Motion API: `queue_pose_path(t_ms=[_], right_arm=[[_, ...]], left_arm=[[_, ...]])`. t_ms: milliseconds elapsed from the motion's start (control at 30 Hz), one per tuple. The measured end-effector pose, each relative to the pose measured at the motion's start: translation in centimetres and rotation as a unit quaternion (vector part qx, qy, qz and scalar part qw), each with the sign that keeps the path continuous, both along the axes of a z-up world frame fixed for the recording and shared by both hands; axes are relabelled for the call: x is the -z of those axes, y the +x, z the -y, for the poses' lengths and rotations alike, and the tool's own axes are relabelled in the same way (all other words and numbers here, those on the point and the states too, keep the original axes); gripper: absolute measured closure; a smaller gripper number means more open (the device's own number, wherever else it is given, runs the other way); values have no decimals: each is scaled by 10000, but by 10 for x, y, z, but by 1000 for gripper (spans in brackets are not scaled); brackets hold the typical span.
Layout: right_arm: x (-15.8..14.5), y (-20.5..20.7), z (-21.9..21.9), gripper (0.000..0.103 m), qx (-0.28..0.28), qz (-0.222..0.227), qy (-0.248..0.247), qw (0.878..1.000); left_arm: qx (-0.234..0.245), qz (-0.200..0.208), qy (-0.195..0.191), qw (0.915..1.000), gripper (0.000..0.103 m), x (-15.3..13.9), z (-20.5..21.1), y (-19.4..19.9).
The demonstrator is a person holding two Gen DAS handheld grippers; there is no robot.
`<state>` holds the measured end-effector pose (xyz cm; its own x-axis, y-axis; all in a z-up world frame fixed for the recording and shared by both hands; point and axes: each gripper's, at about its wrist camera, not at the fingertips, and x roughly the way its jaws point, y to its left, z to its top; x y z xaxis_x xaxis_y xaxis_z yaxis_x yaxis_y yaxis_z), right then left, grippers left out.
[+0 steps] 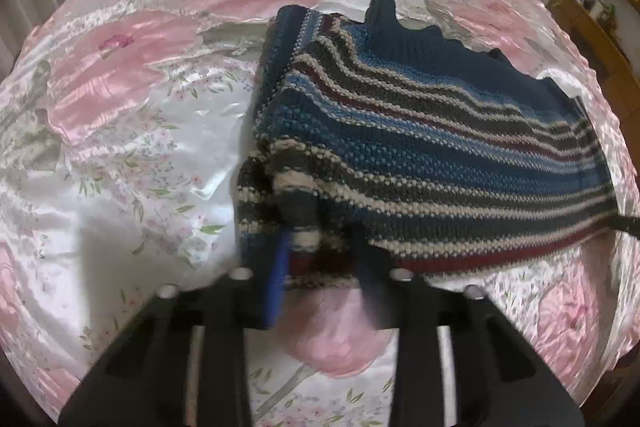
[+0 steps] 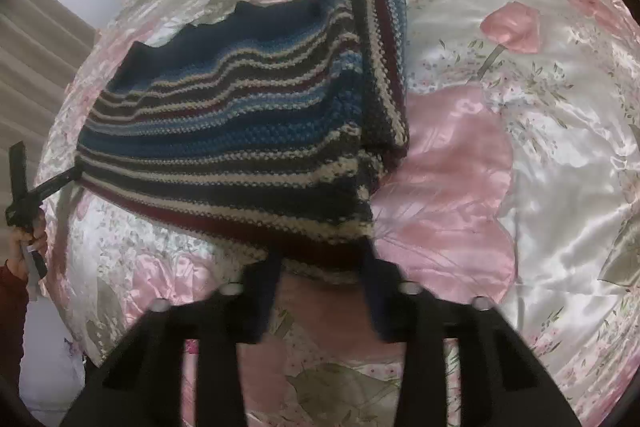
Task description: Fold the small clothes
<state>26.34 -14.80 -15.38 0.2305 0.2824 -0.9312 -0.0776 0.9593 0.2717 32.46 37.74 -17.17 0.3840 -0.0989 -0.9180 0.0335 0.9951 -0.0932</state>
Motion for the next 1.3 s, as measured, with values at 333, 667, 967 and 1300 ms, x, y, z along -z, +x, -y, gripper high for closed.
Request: queue_pose_path(t_ms=[333,667,967,1300], right_arm=[[-43,-17,14,91,-40,340,497,9982],[33,-17,29,91,330,-148,321,9988],[5,-12,27,69,407,110,246,9988],[-5,67,4,57,478,420,91,9979]], left_arm=[[-94,215,-212,9995,96,-33,-15,-5],[5,33,384,9993,96,16,-19,1],[-322,257,380,9984,89,-18,-17,-3],[320,576,235,9976,83,-31,65,46]])
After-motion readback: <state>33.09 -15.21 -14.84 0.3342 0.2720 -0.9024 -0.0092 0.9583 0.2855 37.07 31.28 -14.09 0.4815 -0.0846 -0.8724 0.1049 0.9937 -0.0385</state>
